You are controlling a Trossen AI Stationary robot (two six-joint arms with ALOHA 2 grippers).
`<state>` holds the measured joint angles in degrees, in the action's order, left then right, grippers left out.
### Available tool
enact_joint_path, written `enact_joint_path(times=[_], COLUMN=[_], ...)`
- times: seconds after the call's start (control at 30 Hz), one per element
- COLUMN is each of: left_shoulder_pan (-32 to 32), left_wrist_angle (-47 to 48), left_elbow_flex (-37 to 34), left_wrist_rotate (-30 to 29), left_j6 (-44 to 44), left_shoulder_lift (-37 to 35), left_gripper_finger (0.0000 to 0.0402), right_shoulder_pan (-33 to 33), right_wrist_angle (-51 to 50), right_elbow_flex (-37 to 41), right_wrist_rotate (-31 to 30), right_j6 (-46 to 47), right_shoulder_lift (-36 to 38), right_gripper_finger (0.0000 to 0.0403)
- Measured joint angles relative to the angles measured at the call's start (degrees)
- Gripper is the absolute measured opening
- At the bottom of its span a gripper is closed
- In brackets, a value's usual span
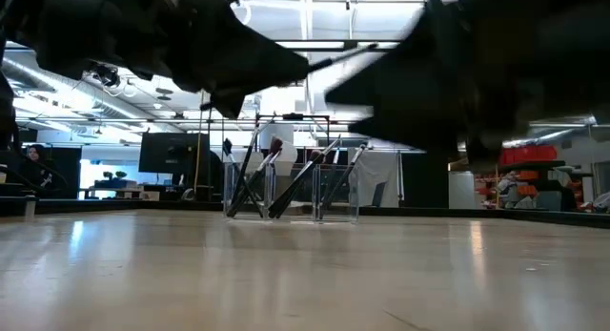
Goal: Put items in baskets/containers
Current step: Put the eyeshadow brush into the transparent organizer
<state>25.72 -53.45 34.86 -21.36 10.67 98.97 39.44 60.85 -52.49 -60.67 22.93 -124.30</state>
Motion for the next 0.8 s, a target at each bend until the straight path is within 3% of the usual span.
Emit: enact_joint_path(times=[0.1,0.23,0.8], left_shoulder_pan=[0.75,1.68,2.55], left_wrist_angle=[-0.04,-2.13,-5.77], left_elbow_flex=[0.02,0.02,0.08], left_wrist_rotate=[0.00,-0.65,-1.10], left_j6=[-0.04,-1.42,-3.93], left_shoulder_lift=[-0.06,-0.06,-0.10], left_gripper_finger=[0.0016,0.0016,0.0018], right_shoulder_pan=[-0.08,0.00,-2.43], right_wrist_angle=[4.41,12.21,18.80], right_elbow_flex=[-2.09,-2.71,-2.69], right_wrist_rotate=[-4.03,-4.95,2.46], right_j6=[-8.30,-15.65,-15.93], right_shoulder_lift=[0.05,0.25,0.31], right_gripper_finger=[0.0205,0.0190,0.0117])
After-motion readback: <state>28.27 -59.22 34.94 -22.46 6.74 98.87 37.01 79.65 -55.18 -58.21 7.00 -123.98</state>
